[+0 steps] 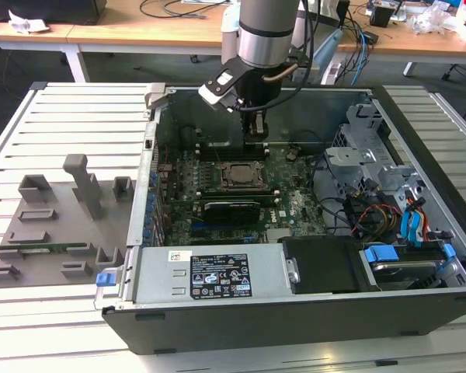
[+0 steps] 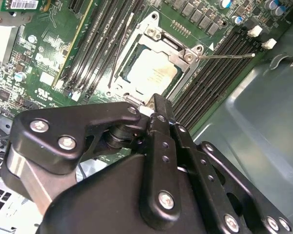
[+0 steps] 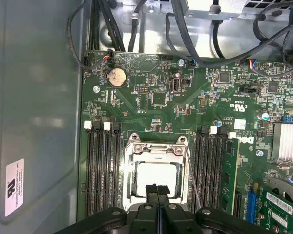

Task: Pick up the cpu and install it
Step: 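Close the cpu cover, then install the first cpu locking lever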

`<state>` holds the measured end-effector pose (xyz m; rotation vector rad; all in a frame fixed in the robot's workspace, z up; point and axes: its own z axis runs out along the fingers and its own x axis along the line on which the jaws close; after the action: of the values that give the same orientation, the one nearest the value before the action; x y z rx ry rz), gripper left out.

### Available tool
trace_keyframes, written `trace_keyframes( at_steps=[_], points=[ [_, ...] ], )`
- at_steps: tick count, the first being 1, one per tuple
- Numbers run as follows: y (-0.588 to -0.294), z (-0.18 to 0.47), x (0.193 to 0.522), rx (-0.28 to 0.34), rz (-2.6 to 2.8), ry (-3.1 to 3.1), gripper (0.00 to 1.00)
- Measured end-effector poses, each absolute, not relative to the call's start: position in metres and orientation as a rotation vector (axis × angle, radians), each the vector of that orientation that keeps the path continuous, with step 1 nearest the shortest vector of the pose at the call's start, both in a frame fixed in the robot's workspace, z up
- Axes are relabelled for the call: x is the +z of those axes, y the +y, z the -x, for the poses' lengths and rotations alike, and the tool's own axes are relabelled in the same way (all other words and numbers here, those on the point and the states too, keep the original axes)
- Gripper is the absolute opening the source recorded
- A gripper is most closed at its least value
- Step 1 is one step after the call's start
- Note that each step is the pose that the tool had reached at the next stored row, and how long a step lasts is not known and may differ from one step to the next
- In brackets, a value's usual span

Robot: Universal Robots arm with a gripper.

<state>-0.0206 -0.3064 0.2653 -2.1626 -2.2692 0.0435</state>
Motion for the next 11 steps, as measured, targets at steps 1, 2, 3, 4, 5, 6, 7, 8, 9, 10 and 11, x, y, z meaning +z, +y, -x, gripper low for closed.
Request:
trace_keyframes(
  at_steps=[1, 2, 3, 4, 5, 6, 7, 8, 9, 10, 11],
  points=[
    [-0.3064, 0.0206, 0.2653, 0.043, 2.163, -2.269, 0.11],
    [-0.3064, 0.0206, 0.2654, 0.044, 2.163, -2.269, 0.11],
    [-0.3064, 0.0206, 0.2655, 0.044, 2.163, -2.269, 0.11],
    [-0.3064, 0.0206, 0.2655, 0.044, 2.163, -2.269, 0.11],
    [-0.3064, 0.0206, 0.2656, 0.044, 2.163, -2.269, 0.11],
    [-0.3064, 0.0206, 0.2657, 0.044, 2.163, -2.269, 0.11],
    [-0.3064, 0.0206, 0.2657, 0.044, 2.163, -2.269, 0.11],
    [-0.3064, 0.0206, 0.2657, 0.044, 2.163, -2.269, 0.11],
    [-0.3064, 0.0206, 0.2658, 0.044, 2.162, -2.269, 0.11],
    [-0.3064, 0.0206, 0.2658, 0.044, 2.158, -2.273, 0.11],
    [-0.3064, 0.0206, 0.2659, 0.044, 2.131, -2.299, 0.11]
  ],
)
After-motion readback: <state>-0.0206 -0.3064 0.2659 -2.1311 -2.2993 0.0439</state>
